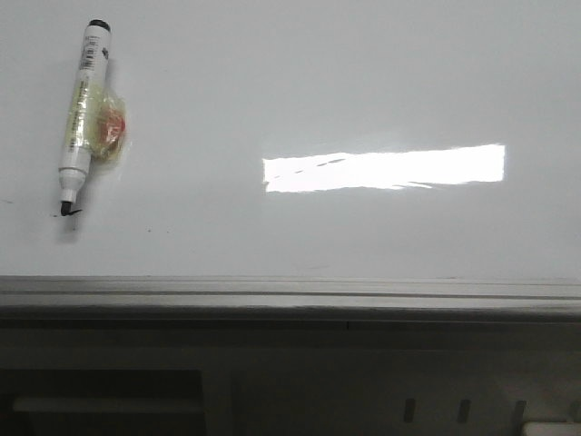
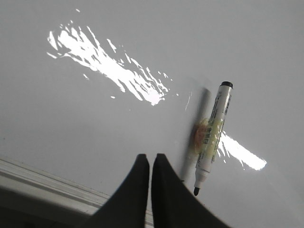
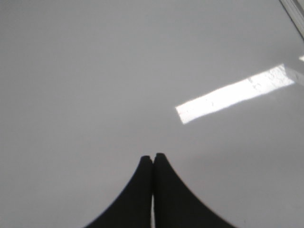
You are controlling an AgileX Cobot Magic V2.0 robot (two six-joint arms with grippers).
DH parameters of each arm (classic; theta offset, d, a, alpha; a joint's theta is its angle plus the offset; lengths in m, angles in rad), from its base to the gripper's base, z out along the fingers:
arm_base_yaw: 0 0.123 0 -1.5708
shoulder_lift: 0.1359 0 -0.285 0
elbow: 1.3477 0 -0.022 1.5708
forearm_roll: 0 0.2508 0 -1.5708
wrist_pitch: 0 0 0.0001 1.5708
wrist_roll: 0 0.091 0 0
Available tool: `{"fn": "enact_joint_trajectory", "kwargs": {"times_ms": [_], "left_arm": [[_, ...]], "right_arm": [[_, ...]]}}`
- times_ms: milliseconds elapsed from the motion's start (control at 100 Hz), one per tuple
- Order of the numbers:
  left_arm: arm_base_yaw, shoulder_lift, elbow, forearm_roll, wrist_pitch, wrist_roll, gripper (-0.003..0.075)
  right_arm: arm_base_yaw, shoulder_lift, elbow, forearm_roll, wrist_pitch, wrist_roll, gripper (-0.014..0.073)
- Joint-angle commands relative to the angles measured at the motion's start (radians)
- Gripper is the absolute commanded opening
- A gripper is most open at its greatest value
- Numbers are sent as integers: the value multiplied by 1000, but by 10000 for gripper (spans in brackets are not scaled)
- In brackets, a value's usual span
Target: Write number 4 on whiteboard
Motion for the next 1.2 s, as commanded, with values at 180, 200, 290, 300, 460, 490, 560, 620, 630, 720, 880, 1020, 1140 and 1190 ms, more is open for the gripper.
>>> {"fn": "enact_joint_trajectory", "kwargs": {"times_ms": [180,200,290,300,460,490,560,620,630,720,880,1020,1140,1190], "left_arm": [[1,-19,-56,8,27,58,-20],[1,-14,-68,8,33,67,-20],[1,16,-119,8,72,115,-20],[1,28,-127,11,78,121,-20],[1,134,-225,41,168,237,-20],[1,158,-239,62,184,253,-20],[1,230,-295,141,236,264,-13],[1,285,-336,201,267,264,31],[1,292,-341,207,270,264,50],[1,387,-410,264,312,288,212],[1,544,-517,232,397,393,430],[-52,661,-583,164,399,421,388],[-97,737,-590,164,362,421,372],[-113,768,-590,161,356,421,372]], "right_arm": [[-5,86,-239,17,256,-18,-62],[-5,104,-261,17,283,-22,-62],[-5,188,-350,7,387,-62,-61],[-5,194,-356,5,394,-64,-61],[-5,308,-466,-32,451,-67,-61],[-5,317,-477,-32,451,-67,-61],[-5,329,-498,-30,451,-67,-62],[-5,330,-507,-27,453,-67,-62],[-5,330,-507,-26,453,-67,-62],[-5,330,-512,-9,456,-67,-61],[-5,330,-512,-1,461,-67,-5],[-5,330,-512,-1,461,-67,257],[-1,330,-512,-1,475,-67,409],[1,330,-512,1,485,-67,424]]}}
